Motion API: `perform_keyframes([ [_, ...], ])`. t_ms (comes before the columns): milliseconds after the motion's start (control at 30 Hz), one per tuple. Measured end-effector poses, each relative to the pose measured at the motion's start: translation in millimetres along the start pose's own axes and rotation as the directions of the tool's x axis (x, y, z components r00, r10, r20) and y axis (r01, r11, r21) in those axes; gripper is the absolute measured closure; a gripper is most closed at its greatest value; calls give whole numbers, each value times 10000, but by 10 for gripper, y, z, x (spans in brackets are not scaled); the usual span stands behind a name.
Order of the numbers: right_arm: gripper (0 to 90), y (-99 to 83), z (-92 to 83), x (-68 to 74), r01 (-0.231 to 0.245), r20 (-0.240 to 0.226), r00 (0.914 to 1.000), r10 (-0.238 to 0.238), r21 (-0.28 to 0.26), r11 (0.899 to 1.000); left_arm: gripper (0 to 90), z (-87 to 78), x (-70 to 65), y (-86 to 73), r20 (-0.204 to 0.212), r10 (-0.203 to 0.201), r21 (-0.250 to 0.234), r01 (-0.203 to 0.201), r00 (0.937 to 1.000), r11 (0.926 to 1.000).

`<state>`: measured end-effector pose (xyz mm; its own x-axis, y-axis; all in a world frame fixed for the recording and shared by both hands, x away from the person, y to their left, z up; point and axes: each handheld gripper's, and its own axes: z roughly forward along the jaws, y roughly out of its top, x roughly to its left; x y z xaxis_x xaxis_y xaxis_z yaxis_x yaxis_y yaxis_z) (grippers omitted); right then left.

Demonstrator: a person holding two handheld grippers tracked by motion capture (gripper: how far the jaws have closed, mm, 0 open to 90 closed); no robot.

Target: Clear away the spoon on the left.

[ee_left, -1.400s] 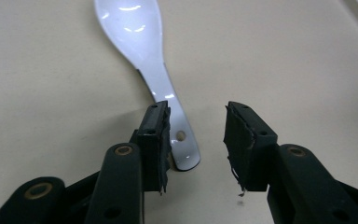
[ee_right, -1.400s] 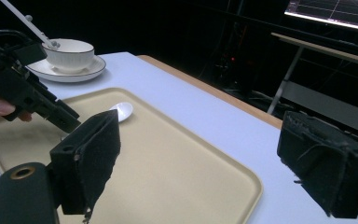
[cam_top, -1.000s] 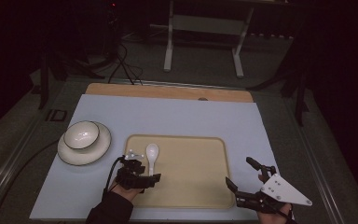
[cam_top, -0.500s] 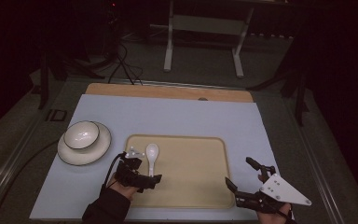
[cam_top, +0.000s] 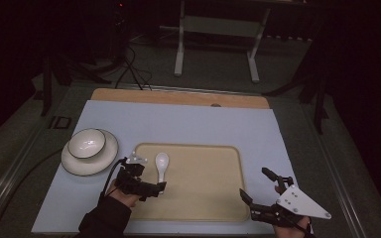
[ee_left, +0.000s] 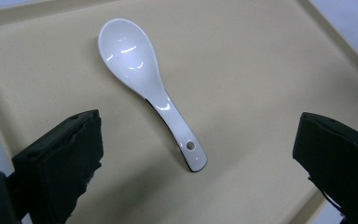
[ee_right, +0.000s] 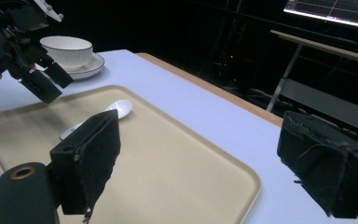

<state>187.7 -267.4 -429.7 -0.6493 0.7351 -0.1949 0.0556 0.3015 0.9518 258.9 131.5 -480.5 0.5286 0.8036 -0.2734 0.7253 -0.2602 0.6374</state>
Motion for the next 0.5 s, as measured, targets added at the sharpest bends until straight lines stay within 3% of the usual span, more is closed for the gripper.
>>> perform_keyframes([
  [300, 132, -5, -13, 1, -33, 51, 10000, 33, 16, 10000, 20, -117, 74, -48, -101, -61, 10, 61, 9999, 10000],
  [500, 132, -7, -13, 6, 3, 78, 10000, -4, 44, 10000, 20, -239, 131, -95, -403, 127, -373, -142, 9991, 9992],
])
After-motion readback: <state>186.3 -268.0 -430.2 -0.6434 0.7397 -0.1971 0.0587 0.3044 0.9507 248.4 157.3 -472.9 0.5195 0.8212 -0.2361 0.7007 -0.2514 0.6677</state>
